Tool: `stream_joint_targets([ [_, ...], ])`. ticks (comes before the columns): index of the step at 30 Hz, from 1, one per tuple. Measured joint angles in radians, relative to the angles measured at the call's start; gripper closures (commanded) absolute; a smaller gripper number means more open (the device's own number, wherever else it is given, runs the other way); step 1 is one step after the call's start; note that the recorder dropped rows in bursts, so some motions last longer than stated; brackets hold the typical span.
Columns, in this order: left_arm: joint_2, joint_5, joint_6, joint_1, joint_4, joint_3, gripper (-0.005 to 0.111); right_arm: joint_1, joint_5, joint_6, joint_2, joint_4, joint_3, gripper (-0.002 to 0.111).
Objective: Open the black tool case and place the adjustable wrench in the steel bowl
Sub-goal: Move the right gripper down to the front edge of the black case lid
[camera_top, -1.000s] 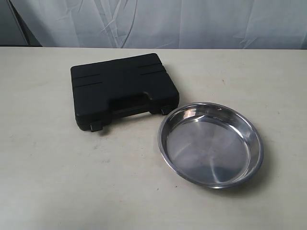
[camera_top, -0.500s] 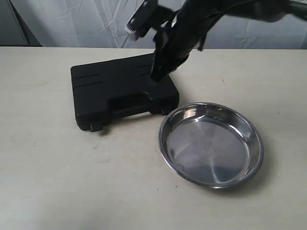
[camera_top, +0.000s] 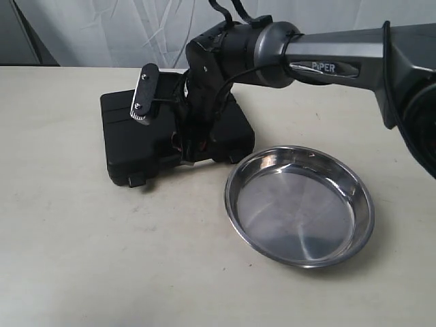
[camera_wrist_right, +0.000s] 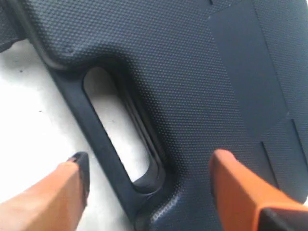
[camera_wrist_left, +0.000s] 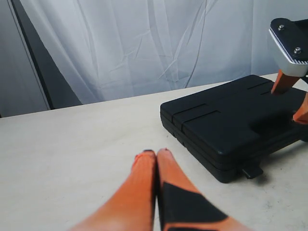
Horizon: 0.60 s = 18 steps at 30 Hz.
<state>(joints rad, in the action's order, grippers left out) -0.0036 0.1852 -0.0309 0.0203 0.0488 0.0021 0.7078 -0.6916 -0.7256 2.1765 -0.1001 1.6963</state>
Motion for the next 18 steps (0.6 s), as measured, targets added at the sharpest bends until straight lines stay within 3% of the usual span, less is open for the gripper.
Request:
stream_joint_targets([
  [6, 0.000, 0.000, 0.000, 0.000, 0.000, 0.000, 0.106, 0.000, -0.044, 0.000, 0.020, 0.083, 0.000, 0.044],
  [16, 0.000, 0.000, 0.000, 0.000, 0.000, 0.000, 0.106, 0.000, -0.036, -0.002, 0.097, 0.036, 0.000, 0.045],
  [18, 0.000, 0.000, 0.000, 0.000, 0.000, 0.000, 0.106, 0.002, -0.032, -0.002, 0.103, 0.034, 0.000, 0.050],
])
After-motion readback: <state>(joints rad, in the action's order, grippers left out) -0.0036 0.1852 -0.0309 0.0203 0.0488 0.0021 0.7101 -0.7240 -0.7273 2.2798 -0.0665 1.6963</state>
